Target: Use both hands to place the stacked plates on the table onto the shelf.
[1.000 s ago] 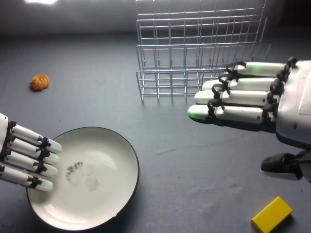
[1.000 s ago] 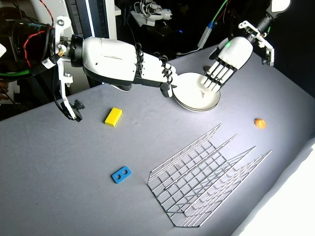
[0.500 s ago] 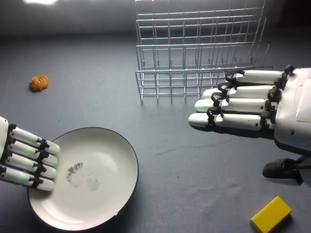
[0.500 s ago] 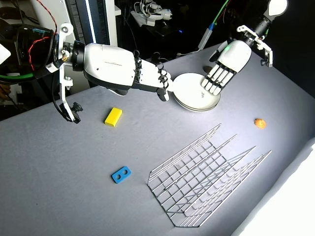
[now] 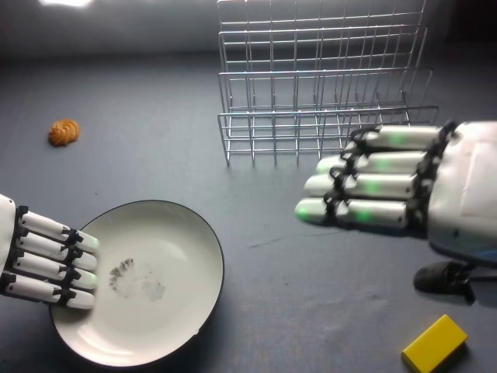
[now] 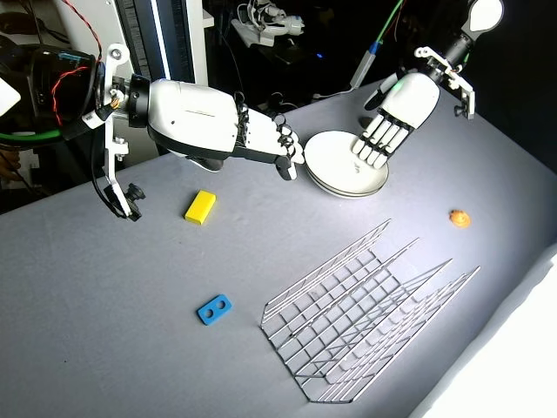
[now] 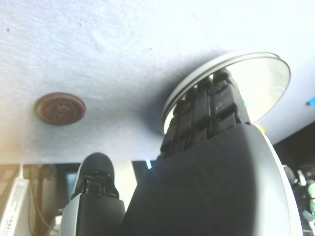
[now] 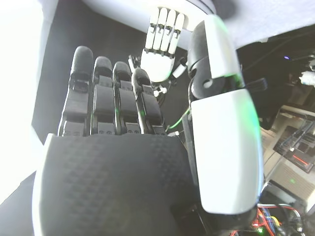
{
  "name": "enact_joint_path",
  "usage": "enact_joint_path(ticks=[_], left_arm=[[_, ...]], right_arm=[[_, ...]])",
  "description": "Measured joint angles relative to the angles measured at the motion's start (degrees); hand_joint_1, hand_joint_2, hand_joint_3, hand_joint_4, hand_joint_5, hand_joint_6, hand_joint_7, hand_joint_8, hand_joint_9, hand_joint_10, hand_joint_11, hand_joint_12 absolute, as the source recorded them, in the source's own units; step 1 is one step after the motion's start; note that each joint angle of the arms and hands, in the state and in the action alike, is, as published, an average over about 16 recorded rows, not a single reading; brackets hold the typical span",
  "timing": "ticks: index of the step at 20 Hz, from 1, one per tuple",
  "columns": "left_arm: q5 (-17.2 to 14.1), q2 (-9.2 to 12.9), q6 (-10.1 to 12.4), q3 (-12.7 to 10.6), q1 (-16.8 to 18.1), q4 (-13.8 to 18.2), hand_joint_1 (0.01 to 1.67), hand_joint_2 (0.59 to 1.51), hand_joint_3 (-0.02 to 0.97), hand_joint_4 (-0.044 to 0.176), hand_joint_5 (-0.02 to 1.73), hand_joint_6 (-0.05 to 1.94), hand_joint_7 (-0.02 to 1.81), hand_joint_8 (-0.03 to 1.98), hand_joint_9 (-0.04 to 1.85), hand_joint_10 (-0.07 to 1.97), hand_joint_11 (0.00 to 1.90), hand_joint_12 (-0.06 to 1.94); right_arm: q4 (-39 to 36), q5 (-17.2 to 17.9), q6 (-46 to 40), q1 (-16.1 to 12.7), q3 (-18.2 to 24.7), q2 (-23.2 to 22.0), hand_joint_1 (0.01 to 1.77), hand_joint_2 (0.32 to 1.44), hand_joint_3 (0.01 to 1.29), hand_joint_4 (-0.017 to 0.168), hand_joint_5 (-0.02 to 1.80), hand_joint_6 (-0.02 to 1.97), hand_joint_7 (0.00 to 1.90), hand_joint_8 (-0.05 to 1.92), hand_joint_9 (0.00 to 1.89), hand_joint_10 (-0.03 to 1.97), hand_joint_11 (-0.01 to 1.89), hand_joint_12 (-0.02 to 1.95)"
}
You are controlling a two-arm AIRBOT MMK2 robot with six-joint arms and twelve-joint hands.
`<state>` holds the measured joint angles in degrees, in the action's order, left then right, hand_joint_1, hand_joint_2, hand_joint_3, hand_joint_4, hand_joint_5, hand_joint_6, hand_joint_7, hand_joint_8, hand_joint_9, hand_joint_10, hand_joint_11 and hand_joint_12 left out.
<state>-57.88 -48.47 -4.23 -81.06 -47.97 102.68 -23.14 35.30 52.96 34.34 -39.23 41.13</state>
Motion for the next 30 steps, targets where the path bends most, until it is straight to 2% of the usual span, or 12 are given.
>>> enact_joint_path(ticks=[5, 10, 19, 24, 30], left_arm=[[1.8, -0.1, 0.0, 1.9, -0.2, -1.2, 0.02, 1.176, 0.021, -0.007, -0.01, -0.02, 0.00, -0.01, 0.02, 0.01, 0.02, 0.01], [4.2, -0.2, 0.0, 4.8, -0.3, -3.2, 0.02, 1.173, 0.015, -0.005, -0.01, -0.02, 0.00, -0.01, 0.02, 0.01, 0.02, 0.01], [8.9, -0.8, 0.0, 10.0, -0.4, -8.1, 0.02, 1.168, 0.008, -0.007, -0.01, -0.02, 0.00, -0.02, 0.02, 0.01, 0.02, 0.01], [10.4, -1.0, 0.1, 11.3, -0.4, -9.7, 0.02, 1.163, 0.008, -0.009, -0.01, -0.02, 0.00, -0.01, 0.02, 0.01, 0.02, 0.01], [11.1, -1.1, 0.1, 11.6, -0.4, -10.6, 0.02, 1.160, 0.009, -0.009, -0.01, -0.02, 0.00, -0.01, 0.02, 0.01, 0.02, 0.01]], right_arm=[[0.1, -0.1, 3.7, -0.1, -1.0, 3.2, 1.04, 1.06, 0.02, 0.001, 0.20, 0.02, 0.17, 0.01, 0.18, 0.01, 0.01, 0.87], [0.2, -0.5, 8.0, -0.5, -2.6, 7.1, 1.00, 1.08, 0.02, 0.001, 0.23, 0.02, 0.18, 0.01, 0.16, 0.00, 0.01, 0.82], [1.0, -1.3, 15.0, -3.5, -6.8, 14.6, 0.94, 1.10, 0.02, 0.001, 0.29, 0.02, 0.23, 0.01, 0.17, 0.01, 0.01, 0.82], [1.4, -2.9, 18.3, -5.7, -9.6, 19.0, 0.94, 1.10, 0.02, 0.001, 0.31, 0.02, 0.25, 0.01, 0.19, 0.02, 0.01, 0.84], [1.6, -6.1, 21.4, -7.2, -13.2, 25.0, 1.05, 1.08, 0.02, 0.001, 0.31, 0.02, 0.24, 0.01, 0.18, 0.03, 0.01, 0.79]])
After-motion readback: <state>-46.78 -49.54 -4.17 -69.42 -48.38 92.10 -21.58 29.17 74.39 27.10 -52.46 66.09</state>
